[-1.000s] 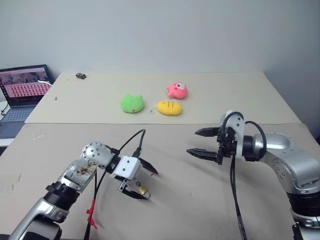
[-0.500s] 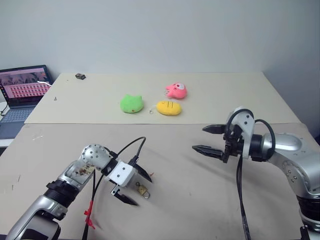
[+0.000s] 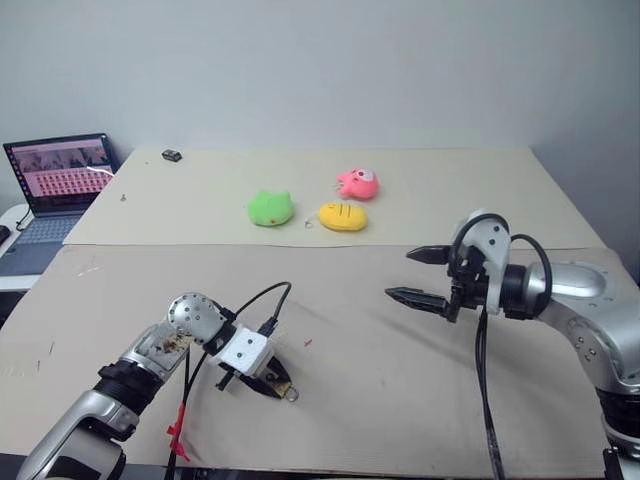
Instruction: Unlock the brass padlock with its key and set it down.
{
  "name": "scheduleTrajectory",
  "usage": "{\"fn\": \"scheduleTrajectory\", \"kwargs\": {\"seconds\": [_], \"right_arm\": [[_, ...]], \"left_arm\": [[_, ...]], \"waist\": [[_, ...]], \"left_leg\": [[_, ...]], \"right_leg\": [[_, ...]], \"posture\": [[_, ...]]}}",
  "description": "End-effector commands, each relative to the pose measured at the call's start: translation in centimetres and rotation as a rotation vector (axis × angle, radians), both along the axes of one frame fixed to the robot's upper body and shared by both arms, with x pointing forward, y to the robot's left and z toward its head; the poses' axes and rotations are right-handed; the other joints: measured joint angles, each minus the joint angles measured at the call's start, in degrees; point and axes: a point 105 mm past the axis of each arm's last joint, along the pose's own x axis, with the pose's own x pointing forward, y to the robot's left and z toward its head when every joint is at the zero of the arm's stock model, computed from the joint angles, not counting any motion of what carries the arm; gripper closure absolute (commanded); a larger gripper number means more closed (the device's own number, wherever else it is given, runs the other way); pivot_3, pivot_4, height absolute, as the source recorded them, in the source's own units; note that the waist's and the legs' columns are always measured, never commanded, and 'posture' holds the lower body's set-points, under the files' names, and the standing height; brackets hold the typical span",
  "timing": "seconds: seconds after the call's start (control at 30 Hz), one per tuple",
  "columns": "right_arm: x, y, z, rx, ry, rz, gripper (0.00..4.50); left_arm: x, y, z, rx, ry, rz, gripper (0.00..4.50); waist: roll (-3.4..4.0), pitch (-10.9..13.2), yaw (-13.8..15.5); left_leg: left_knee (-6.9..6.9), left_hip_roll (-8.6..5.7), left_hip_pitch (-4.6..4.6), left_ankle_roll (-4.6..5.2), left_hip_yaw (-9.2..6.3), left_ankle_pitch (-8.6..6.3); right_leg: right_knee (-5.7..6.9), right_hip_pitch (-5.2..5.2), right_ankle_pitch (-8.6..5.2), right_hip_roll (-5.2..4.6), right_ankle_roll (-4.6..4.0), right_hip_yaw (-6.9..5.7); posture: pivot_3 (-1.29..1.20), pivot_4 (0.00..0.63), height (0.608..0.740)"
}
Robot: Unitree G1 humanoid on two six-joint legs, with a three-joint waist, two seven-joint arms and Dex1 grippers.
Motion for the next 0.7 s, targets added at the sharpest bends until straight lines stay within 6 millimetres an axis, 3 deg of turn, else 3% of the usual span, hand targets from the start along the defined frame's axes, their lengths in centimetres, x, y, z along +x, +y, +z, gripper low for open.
{"fn": "scheduleTrajectory", "kwargs": {"seconds": [0.03,0.27,0.33,0.5,0.7], "right_arm": [[0.1,0.0,1.2,-0.008,-0.064,0.002,0.00],[0.2,0.1,0.9,-0.009,-0.063,0.002,0.00],[0.3,0.2,0.8,-0.008,-0.066,0.005,0.00],[0.4,0.6,0.9,-0.005,-0.074,0.013,0.00],[0.1,0.8,1.0,-0.004,-0.080,0.015,0.00]], "left_arm": [[1.7,-1.3,1.7,-0.088,-0.030,0.104,3.70],[5.9,-5.7,8.4,-0.352,0.022,0.337,3.70],[6.2,-6.8,9.0,-0.362,0.005,0.336,3.70],[7.2,-8.1,6.4,-0.239,-0.129,0.316,3.70],[8.0,-6.9,3.2,-0.086,-0.211,0.319,3.70]], "waist": [[0.01,0.0,0.0],[-0.11,0.1,-0.3],[-0.11,0.1,-0.3],[-0.08,0.0,-1.0],[-0.12,0.1,-0.8]], "left_leg": [[0.00,0.00,-0.02,0.00,0.00,0.00],[0.00,-0.02,-0.30,0.08,-0.10,-0.04],[-0.01,-0.07,-0.36,0.10,-0.19,-0.06],[-0.03,-0.13,-0.32,0.25,-0.17,-0.14],[-0.04,-0.12,-0.27,0.23,-0.20,-0.13]], "right_leg": [[0.00,-0.01,0.00,0.00,0.00,0.00],[-0.03,-0.14,0.24,0.03,-0.43,0.00],[-0.05,-0.13,0.24,0.03,-0.42,0.00],[-0.04,-0.06,0.24,0.04,-0.43,0.12],[-0.06,-0.11,0.21,0.08,-0.48,0.11]], "posture": [[0.00,0.150,0.657],[0.00,0.150,0.657],[0.00,0.150,0.657],[0.00,0.150,0.657],[0.00,0.150,0.657]]}}
